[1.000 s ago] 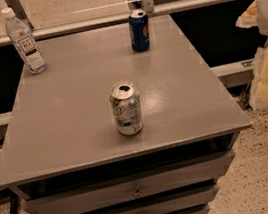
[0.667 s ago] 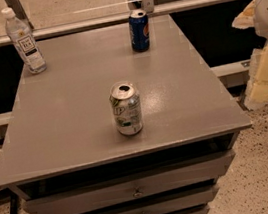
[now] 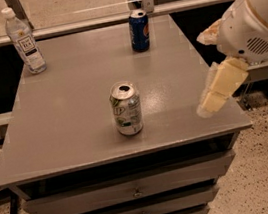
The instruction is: Move 7up can near blue plastic bottle
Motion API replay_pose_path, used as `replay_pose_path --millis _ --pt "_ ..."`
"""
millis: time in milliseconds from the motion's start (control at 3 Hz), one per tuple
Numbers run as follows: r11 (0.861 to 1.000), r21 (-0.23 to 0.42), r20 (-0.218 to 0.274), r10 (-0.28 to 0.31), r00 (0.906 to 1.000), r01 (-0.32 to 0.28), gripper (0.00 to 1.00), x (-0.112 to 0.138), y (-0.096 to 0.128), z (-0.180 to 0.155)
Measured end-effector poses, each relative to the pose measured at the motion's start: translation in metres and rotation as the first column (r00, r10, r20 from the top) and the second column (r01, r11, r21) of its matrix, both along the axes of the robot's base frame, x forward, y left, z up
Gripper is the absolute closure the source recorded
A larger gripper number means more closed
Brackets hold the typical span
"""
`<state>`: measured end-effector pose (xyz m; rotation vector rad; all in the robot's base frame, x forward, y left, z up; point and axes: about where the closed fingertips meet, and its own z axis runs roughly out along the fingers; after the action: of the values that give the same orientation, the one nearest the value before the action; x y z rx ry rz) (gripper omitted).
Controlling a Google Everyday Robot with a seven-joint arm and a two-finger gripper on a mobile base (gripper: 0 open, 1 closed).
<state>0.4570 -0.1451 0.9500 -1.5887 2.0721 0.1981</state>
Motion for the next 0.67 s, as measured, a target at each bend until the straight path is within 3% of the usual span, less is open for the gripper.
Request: replay_pose_path --millis 333,667 --pt "0.986 0.162 0.020 0.037 0.9991 -0.040 0.00 0.007 0.041 -0.011" --pt "0.946 0.311 0.050 0.079 0.9956 -0.091 0.00 0.012 0.079 -0.027"
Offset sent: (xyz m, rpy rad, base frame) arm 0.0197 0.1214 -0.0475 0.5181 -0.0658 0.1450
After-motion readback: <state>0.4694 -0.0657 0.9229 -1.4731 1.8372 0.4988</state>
